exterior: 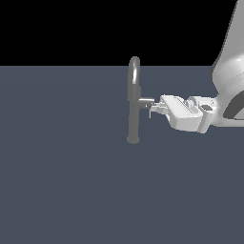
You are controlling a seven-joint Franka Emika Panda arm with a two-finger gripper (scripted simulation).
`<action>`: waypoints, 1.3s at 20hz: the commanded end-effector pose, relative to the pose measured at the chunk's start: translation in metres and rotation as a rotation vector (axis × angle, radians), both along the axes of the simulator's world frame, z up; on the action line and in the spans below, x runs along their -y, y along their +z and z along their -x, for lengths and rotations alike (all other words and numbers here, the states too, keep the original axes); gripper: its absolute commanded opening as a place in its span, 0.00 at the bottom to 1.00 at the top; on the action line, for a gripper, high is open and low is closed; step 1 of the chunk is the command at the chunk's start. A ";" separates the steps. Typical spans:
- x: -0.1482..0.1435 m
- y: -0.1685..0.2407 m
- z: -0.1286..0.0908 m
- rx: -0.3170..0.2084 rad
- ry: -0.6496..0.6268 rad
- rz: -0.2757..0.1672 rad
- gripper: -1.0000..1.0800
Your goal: Turn on the faucet by rotating a designated handle.
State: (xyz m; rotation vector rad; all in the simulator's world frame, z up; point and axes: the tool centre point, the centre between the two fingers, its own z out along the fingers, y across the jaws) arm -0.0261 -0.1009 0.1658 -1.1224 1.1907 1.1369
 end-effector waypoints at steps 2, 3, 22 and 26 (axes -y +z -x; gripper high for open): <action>-0.004 -0.030 -0.022 -0.022 -0.032 0.029 0.00; -0.004 -0.033 -0.024 -0.026 -0.034 0.032 0.00; -0.001 -0.027 -0.038 -0.038 -0.015 0.013 0.00; -0.001 -0.035 -0.051 -0.043 -0.031 0.029 0.00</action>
